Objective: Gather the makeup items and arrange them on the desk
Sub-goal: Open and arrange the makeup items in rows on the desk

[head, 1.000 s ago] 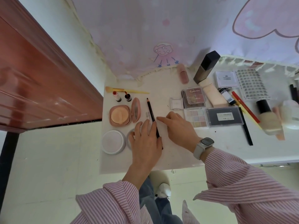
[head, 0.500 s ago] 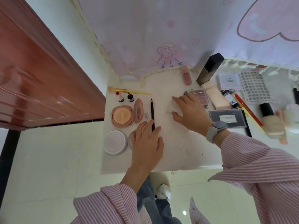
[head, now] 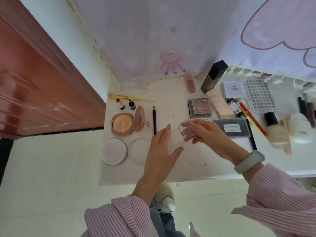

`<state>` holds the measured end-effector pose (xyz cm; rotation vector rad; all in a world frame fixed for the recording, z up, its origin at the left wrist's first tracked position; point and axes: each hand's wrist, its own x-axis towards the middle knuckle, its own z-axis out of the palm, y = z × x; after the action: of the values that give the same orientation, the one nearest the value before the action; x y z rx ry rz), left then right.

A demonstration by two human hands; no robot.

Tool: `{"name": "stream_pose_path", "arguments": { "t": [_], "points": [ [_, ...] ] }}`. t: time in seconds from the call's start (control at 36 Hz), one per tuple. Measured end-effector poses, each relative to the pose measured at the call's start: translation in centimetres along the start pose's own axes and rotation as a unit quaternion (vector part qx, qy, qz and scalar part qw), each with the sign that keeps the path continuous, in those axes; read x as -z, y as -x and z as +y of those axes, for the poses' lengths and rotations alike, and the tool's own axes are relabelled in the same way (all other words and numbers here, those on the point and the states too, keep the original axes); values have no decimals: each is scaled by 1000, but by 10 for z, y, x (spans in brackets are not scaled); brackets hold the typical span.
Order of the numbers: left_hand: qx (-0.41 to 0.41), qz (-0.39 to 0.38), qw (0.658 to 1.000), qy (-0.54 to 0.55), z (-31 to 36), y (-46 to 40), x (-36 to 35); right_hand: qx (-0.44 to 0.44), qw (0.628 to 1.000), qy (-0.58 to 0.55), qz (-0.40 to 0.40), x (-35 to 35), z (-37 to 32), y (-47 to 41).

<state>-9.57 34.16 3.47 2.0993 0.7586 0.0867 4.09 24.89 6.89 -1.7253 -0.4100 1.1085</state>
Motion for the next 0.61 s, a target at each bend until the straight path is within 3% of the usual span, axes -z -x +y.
{"name": "stream_pose_path", "arguments": {
  "t": [0.11,0.22,0.28,0.5,0.61],
  "points": [
    [8,52,999,8,6,-3,-9,1,999,40,20,5,-5,-2],
    [40,102,994,24,17,-13,-18,69,959,264,76,9,-17,-23],
    [56,116,991,32,22,-24,-22,91,940,318,84,9,-28,-39],
    [99,125,984,-77,31,-73,-27,90,908,407,42,9,-63,-116],
    [70,122,978,-156,19,-87,-32,68,903,424,28,8,-68,-147]
  ]
}}
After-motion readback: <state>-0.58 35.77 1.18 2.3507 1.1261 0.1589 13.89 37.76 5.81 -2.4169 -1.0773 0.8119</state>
